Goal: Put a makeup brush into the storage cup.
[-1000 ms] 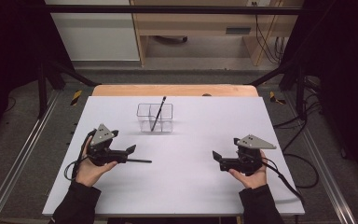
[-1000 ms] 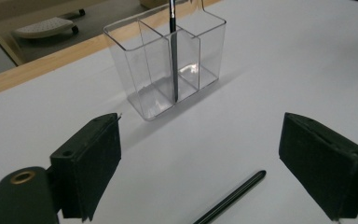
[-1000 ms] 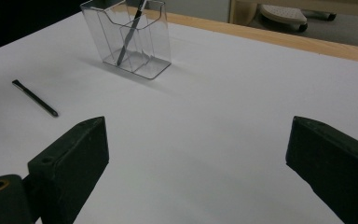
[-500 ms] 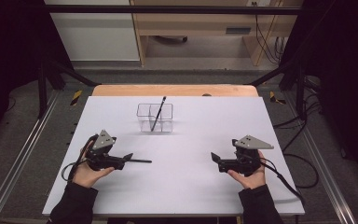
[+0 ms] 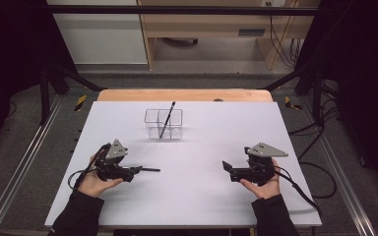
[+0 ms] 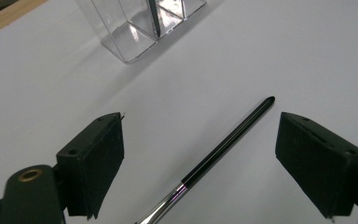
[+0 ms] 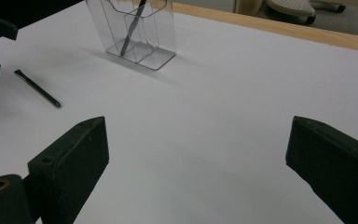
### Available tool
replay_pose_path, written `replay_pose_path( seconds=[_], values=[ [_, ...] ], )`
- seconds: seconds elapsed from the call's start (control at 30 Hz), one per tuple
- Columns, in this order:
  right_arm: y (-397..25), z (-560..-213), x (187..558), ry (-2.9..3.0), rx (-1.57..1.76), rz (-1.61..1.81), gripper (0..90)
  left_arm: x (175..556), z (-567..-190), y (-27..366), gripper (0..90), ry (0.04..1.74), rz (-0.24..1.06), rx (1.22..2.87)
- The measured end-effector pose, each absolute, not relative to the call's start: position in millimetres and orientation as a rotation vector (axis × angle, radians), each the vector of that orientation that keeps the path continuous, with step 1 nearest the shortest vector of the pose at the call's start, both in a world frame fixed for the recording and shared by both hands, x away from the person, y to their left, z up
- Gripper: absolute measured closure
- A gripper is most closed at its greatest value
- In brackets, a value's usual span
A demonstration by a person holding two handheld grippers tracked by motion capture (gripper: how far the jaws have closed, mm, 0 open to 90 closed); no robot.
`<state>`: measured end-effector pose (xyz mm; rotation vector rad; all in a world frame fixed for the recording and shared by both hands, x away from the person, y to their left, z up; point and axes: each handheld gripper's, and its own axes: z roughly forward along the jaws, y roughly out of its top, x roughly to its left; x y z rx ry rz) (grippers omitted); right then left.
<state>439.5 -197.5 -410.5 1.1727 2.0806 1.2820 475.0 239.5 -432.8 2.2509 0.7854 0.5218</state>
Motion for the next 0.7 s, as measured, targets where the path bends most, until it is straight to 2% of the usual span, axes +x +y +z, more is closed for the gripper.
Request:
replay_pose_path(
  seconds=[0.3, 0.7],
  values=[
    [-196.3, -411.3, 439.6, 2.088, 1.176, 1.286, 6.1, 478.7, -439.7, 233.5, 17.6, 0.748, 0.49, 2.316],
    [-195.4, -412.6, 439.9, 2.097, 1.173, 1.277, 6.1, 483.5, -448.6, 229.0, 32.3, 0.738, 0.5, 2.394]
  ],
)
